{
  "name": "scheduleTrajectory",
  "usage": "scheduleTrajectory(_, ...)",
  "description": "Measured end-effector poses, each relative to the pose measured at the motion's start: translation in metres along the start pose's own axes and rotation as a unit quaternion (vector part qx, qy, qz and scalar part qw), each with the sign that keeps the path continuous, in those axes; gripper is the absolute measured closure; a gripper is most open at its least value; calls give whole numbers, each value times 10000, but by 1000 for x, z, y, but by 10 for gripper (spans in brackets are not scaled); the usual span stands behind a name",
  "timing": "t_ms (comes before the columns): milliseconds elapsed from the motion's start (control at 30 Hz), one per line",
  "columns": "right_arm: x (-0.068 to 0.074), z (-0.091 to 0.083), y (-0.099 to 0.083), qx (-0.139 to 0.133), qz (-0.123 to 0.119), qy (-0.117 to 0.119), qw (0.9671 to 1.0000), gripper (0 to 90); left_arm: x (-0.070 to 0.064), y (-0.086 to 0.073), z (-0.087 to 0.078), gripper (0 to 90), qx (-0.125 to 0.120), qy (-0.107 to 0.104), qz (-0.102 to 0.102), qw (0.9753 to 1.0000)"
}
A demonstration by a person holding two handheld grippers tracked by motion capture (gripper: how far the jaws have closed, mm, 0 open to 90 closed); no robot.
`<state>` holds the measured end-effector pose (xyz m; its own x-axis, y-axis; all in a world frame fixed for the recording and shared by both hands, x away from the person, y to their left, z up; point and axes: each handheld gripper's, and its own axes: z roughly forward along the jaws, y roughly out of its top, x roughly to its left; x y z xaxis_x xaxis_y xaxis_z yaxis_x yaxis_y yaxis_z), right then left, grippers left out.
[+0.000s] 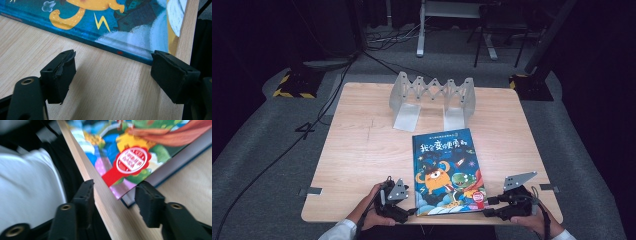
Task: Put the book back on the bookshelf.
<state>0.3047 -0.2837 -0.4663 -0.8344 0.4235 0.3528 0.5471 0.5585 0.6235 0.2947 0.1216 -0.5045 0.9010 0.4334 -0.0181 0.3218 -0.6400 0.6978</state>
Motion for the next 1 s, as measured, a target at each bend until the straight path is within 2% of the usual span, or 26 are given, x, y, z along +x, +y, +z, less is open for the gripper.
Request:
scheduleTrajectory(67, -1, -4, 3, -183, 58, 156, 9997, 484, 0, 0, 0, 206, 0, 1, 0, 10000)
scheduleTrajectory(133, -2, -4, 5, -261, 62, 185, 9995, 461, 0, 0, 0, 206, -2, 2, -1, 10000)
scheduleTrajectory(267, -14, -2, 14, -615, 294, 380, 9970, 457, 0, 0, 0, 206, 3, 1, 3, 10000)
scheduleTrajectory(367, -22, 3, 23, -674, 401, 326, 9964, 500, 0, 0, 0, 204, 1, -6, 17, 10000)
scheduleTrajectory(533, -31, 11, 30, -950, 440, 620, 9926, 551, 1, 0, 0, 202, -3, -12, 22, 10000)
scheduleTrajectory(700, -26, 9, 30, -1320, 181, 779, 9880, 608, 3, -2, -1, 196, 5, 56, -55, 10000)
scheduleTrajectory(733, -23, 8, 31, -1382, 62, 778, 9873, 607, 4, -2, -2, 194, 9, 80, -68, 9999)
scheduleTrajectory(833, -17, 7, 29, -1441, -164, 670, 9872, 607, 6, -2, -2, 192, 3, 123, -155, 9998)
scheduleTrajectory(867, -15, 7, 27, -1493, -267, 647, 9863, 607, 8, -2, -2, 192, -13, 164, -284, 9995)
scheduleTrajectory(933, -13, 7, 26, -1535, -333, 604, 9857, 607, 9, -1, -2, 192, -24, 166, -341, 9993)
scheduleTrajectory(1000, -8, 6, 23, -1625, -487, 518, 9841, 606, 12, 0, -1, 187, -86, 90, -509, 9986)
